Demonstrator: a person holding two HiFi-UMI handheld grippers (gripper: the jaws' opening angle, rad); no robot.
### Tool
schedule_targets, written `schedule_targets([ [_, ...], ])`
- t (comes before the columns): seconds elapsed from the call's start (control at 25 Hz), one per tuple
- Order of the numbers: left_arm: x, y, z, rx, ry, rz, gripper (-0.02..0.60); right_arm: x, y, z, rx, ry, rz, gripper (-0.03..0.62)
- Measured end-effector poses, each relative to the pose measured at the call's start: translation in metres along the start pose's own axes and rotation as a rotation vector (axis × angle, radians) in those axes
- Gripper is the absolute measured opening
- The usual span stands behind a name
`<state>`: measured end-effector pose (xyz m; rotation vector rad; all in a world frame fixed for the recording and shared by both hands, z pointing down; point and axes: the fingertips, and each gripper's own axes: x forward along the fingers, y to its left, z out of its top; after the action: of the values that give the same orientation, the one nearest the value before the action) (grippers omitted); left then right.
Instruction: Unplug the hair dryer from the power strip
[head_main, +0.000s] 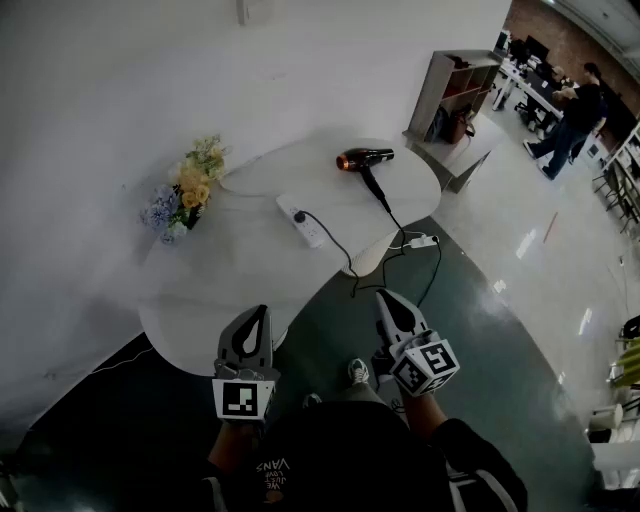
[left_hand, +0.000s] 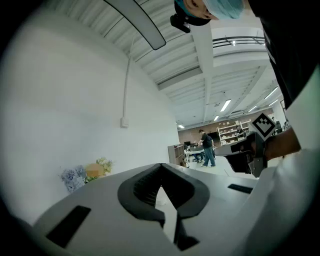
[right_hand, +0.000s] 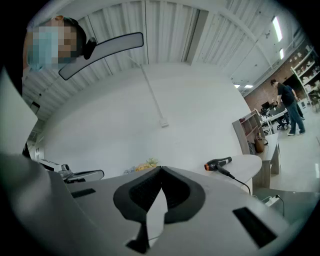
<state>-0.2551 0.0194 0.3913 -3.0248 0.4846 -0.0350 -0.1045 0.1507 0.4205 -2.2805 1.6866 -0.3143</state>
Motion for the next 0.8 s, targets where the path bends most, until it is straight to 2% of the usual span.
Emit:
schedule_targets([
  [0.24, 0.005, -0.002, -0.003, 0.015, 0.001, -0.017, 0.018, 0.001, -0.007, 0.008, 0.029, -0.052, -0.009, 0.046],
  [0.4, 0.017, -0.008, -0.008, -0.002, 0.010, -0.026, 0.018, 0.005, -0.024, 0.012, 0.026, -0.075, -0.011, 0.046],
  [0.6, 0.046, -0.010, -0.017, 0.010, 0.030, 0.004, 0.018, 0.020, -0.052, 0.010, 0.035, -0.045, 0.005, 0.046],
  [0.8, 0.081, -0.012, -0.025, 0.030, 0.064, 0.056, 0.018, 0.042, -0.085, 0.015, 0.033, -0.005, 0.057, 0.046],
])
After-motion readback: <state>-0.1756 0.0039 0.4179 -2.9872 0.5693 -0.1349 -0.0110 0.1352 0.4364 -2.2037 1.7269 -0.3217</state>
